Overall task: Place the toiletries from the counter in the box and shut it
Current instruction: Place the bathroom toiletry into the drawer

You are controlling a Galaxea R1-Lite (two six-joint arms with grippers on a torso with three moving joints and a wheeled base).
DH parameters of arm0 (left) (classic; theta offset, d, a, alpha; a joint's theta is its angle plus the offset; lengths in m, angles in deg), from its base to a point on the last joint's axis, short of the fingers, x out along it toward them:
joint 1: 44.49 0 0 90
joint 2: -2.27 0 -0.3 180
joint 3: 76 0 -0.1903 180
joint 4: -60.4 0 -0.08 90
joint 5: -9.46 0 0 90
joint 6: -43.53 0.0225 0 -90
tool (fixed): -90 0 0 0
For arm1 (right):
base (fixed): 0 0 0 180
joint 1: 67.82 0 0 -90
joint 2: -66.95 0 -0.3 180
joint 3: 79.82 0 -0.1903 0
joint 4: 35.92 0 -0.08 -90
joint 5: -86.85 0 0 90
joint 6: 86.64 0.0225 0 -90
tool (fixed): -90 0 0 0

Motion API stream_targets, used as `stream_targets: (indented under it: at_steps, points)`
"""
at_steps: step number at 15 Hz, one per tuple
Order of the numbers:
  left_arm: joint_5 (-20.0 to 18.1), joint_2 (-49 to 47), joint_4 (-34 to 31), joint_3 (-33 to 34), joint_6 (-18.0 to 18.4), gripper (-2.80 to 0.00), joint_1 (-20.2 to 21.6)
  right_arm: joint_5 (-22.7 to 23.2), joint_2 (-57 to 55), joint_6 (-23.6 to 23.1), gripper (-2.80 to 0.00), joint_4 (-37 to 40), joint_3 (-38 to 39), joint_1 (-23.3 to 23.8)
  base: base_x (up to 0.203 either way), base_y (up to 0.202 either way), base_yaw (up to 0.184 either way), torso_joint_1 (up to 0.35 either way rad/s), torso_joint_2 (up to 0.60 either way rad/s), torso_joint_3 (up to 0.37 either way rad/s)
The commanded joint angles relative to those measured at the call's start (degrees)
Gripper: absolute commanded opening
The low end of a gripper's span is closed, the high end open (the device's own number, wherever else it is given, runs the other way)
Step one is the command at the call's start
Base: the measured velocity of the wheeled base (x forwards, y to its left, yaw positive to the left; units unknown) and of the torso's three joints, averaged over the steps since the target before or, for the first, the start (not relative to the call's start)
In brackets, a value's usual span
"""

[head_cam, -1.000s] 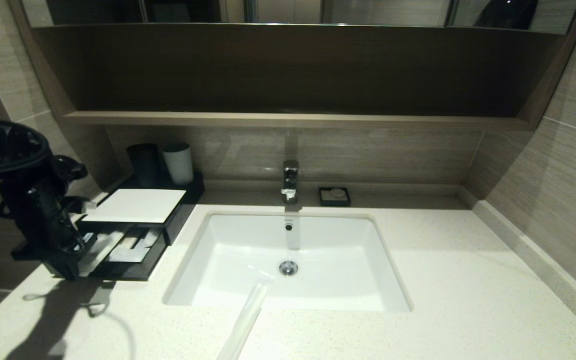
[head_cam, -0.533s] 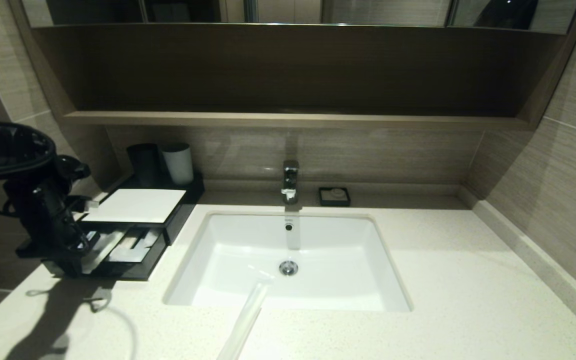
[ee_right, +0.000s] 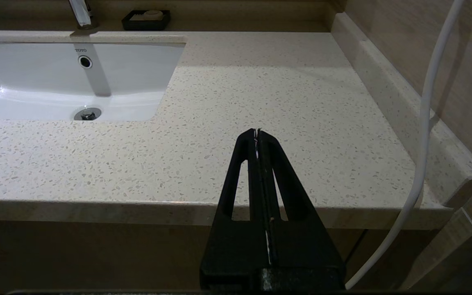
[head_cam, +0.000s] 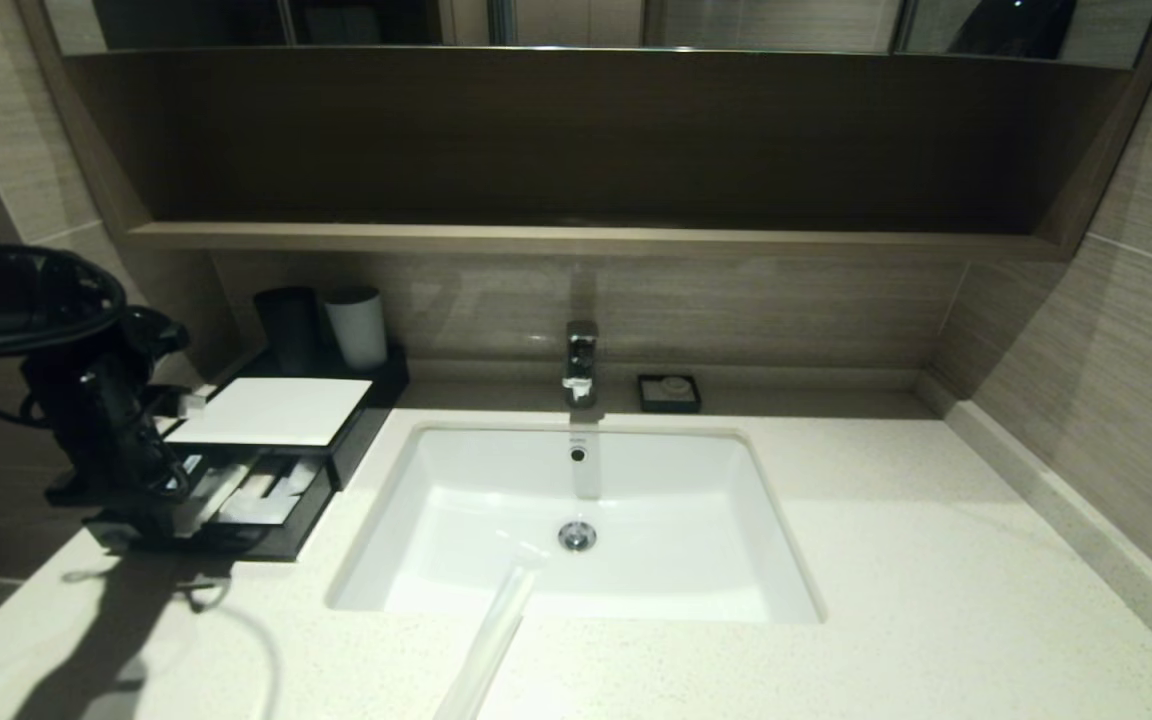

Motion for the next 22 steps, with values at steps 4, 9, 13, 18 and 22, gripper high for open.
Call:
stream_targets:
  at_steps: [4,9,13,18,22]
  points:
    - [0.1,-1.4,-0.3,-2.0,0.1,-2.8,-0.6,0.0,0.0,0.0,-2.8,0.0,0.1,0.0,0.0,0.0,0.0,0.0,0.0,0.0]
    - [0.5,-2.3,1.2,-3.7,0.1,-2.8,-0.9,0.0,0.1,0.0,-2.8,0.0,0.1,0.0,0.0,0.0,0.0,0.0,0.0,0.0]
    - [0.3,-1.7,2.1,-3.8,0.0,-2.8,-1.0,0.0,0.1,0.0,-2.8,0.0,0.1,0.0,0.0,0.0,0.0,0.0,0.0,0.0]
    - [-0.1,6.5,1.5,-3.8,-1.7,-2.8,-2.7,0.0,0.0,0.0,-2.8,0.0,0.1,0.0,0.0,0.0,0.0,0.0,0.0,0.0]
    - [-0.1,17.5,1.1,3.1,-2.8,-2.8,-10.5,0.0,0.1,0.0,-2.8,0.0,0.1,0.0,0.0,0.0,0.0,0.0,0.0,0.0]
